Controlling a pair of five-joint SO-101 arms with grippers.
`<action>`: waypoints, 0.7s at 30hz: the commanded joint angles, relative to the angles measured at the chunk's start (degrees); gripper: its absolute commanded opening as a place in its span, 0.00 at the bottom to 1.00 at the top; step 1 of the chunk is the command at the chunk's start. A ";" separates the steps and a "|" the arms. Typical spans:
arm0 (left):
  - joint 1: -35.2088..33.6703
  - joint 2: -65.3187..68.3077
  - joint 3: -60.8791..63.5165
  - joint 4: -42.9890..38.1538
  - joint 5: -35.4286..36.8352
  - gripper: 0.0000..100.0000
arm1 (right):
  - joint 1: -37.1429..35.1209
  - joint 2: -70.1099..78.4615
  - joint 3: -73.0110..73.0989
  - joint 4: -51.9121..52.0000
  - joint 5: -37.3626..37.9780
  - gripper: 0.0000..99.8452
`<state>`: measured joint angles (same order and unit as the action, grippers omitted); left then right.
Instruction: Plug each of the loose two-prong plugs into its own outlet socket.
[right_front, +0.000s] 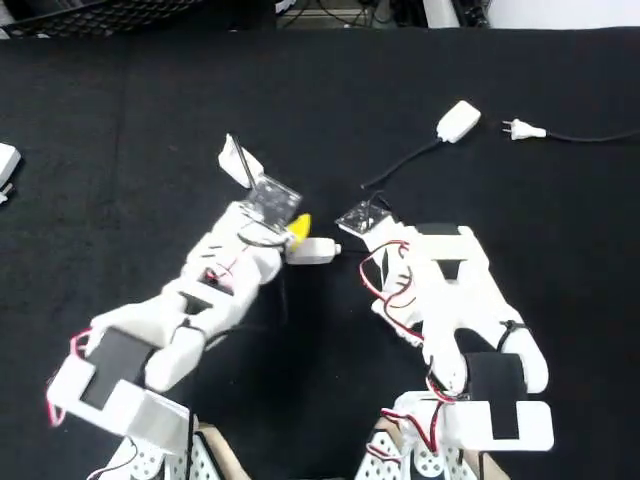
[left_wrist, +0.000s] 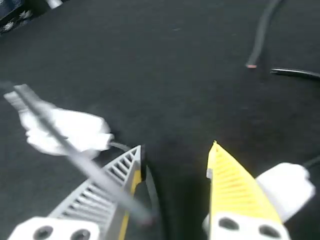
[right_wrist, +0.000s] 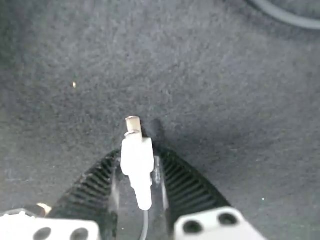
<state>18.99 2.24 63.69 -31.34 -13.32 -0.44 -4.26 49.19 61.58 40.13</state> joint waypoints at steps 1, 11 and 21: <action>2.59 1.76 -2.07 -4.75 -0.88 0.22 | 0.18 -0.40 0.22 -3.08 -2.02 0.01; 2.95 -5.54 1.98 -5.19 -0.79 0.22 | 0.53 -0.57 0.48 -4.13 -3.87 0.01; -0.13 -35.96 11.12 15.38 -8.18 0.22 | 0.53 -0.57 0.48 -4.22 -3.96 0.02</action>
<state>20.40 -24.31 76.18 -29.76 -15.69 -0.44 -4.53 50.07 60.44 36.97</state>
